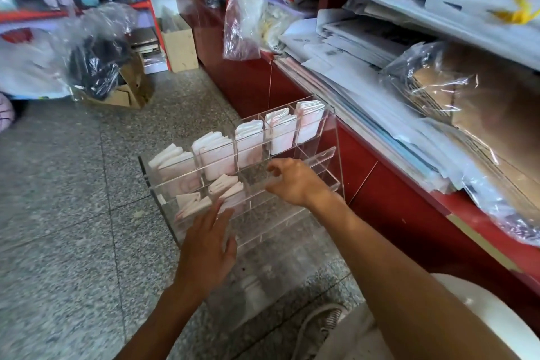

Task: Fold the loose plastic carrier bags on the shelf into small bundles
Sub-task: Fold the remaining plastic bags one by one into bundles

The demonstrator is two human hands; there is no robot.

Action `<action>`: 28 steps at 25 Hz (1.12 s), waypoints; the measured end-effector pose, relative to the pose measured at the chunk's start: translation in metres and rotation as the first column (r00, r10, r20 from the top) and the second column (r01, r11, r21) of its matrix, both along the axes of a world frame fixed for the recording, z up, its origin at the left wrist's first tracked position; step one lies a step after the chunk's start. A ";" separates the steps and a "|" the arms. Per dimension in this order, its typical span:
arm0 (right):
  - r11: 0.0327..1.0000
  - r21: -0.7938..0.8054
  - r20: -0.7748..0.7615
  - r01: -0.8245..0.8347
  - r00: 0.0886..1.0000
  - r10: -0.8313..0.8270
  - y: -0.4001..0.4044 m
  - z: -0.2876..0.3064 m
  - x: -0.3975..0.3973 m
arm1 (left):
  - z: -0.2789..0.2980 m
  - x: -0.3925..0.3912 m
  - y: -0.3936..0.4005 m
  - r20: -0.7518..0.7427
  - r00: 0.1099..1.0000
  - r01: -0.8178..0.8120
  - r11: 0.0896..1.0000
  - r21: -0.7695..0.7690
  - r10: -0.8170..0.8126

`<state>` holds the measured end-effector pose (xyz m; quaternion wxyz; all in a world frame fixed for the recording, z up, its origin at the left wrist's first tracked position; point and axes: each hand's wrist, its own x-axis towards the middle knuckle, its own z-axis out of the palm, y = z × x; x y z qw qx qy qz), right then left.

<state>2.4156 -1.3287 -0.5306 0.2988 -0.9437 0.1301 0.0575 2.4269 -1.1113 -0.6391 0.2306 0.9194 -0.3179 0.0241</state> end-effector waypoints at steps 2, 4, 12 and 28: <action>0.998 -0.052 0.022 0.026 0.999 -0.025 -0.021 0.016 -0.019 | 0.004 -0.010 -0.011 -0.008 0.999 0.035 0.999 -0.017 -0.035; 0.987 -0.146 0.032 0.069 0.997 -0.065 -0.045 0.036 -0.047 | 0.011 -0.022 -0.031 -0.002 0.996 0.093 0.994 -0.055 -0.093; 0.691 -0.614 0.274 0.382 0.924 -0.267 -0.145 0.085 -0.259 | 0.084 -0.076 -0.199 0.280 0.726 0.645 0.763 0.040 -0.628; 0.570 -0.326 0.002 0.755 0.603 -0.798 -0.198 0.027 -0.540 | 0.144 -0.273 -0.406 0.136 0.304 0.805 0.331 0.493 -0.943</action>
